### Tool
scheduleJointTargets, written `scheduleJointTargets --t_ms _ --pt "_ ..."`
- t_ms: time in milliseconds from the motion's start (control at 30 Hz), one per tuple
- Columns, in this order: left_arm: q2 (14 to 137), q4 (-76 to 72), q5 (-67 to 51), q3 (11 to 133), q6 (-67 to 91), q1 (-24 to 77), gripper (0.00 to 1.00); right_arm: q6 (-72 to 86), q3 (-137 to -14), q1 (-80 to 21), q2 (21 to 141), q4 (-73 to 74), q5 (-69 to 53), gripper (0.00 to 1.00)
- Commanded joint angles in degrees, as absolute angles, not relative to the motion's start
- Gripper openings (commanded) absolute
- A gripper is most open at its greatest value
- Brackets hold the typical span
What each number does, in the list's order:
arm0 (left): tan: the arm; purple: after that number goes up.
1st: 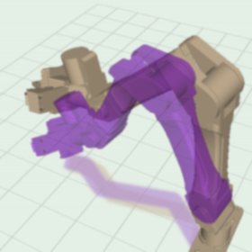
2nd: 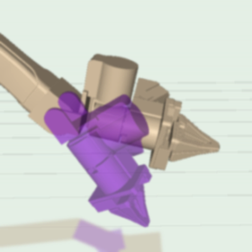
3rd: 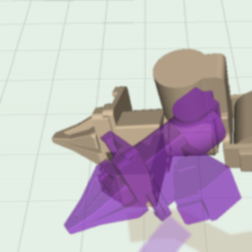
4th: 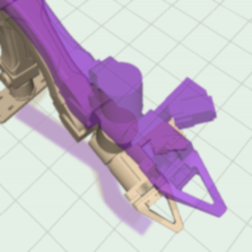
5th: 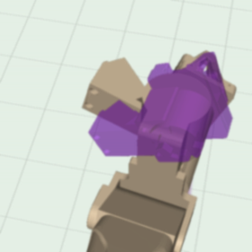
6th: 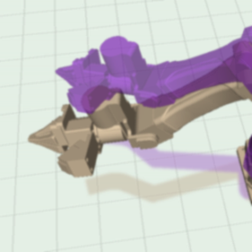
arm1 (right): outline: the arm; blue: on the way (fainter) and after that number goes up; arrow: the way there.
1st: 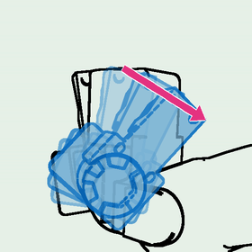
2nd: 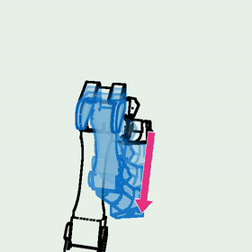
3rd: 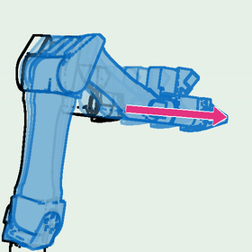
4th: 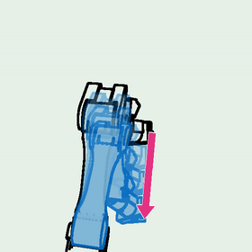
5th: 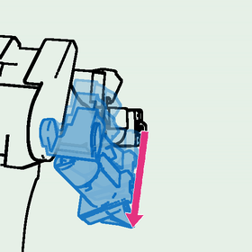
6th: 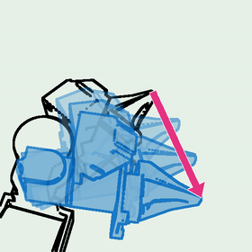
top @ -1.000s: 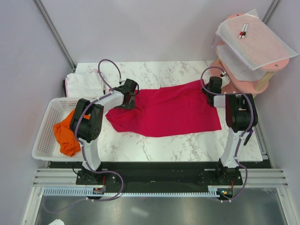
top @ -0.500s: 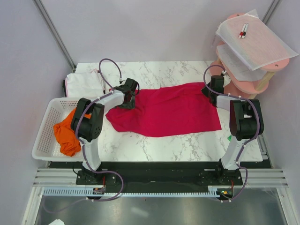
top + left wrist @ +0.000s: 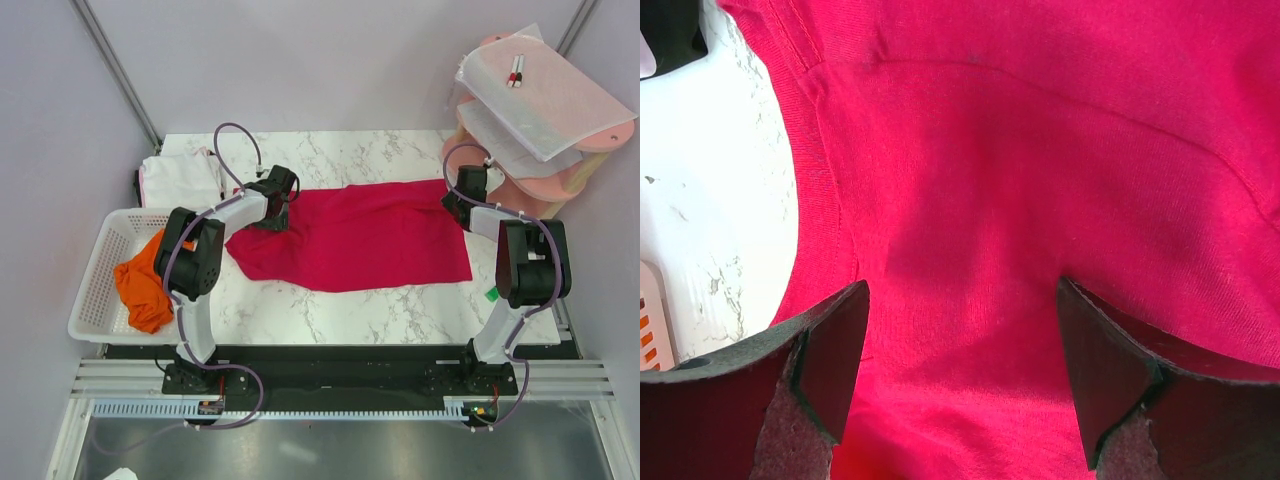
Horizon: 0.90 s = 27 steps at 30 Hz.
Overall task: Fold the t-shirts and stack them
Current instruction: Fold the flattened tshirt in 1/3 of the way
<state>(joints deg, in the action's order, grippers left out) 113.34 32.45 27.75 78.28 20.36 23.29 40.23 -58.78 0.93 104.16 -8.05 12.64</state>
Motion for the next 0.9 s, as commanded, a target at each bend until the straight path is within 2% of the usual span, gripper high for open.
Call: scheduleJointTargets --t_ms 0,33,67,133,167,267,367,433,700,800,833,867 --pt "115.22 33.49 29.36 79.19 21.27 23.29 0.82 36.57 -61.25 2.20 100.81 -13.62 19.34 0.00" --pt "115.22 33.57 29.36 79.19 21.36 23.29 0.82 36.21 -61.78 2.20 101.68 -13.45 19.07 0.02" --pt "115.14 33.75 29.44 79.19 21.36 23.29 0.82 35.95 -62.22 2.20 102.21 -12.58 18.99 0.08" --pt "114.96 33.75 29.62 79.19 21.53 23.29 0.82 35.33 -62.67 2.11 103.00 -12.92 16.88 0.32" --pt "114.61 33.66 29.71 79.02 21.53 23.29 0.83 35.07 -62.49 2.11 103.01 -14.05 16.00 0.50" --pt "113.65 33.57 29.88 78.84 21.36 23.38 0.84 34.63 -60.04 2.02 101.43 -17.47 12.67 0.76" --pt "111.89 33.05 30.41 78.49 21.01 23.38 0.86 33.75 -58.89 1.41 98.62 -16.62 11.60 0.90" --pt "109.87 32.43 30.50 78.14 20.74 23.38 0.86 32.87 -58.71 0.44 96.42 -14.78 11.43 0.95" --pt "100.12 31.03 27.34 74.72 22.15 23.38 0.90 29.89 -54.76 -5.44 87.55 -7.74 9.23 0.94" --pt "95.20 30.94 25.41 70.95 24.07 23.47 0.89 28.74 -52.04 -7.73 85.18 -5.71 7.92 0.83" --pt "92.40 31.02 24.53 69.62 24.78 23.55 0.87 28.65 -51.07 -8.17 84.47 -6.23 6.43 0.69" --pt "90.89 31.11 24.09 68.13 25.66 23.55 0.86 28.65 -49.59 -9.22 83.77 -6.33 4.07 0.62"
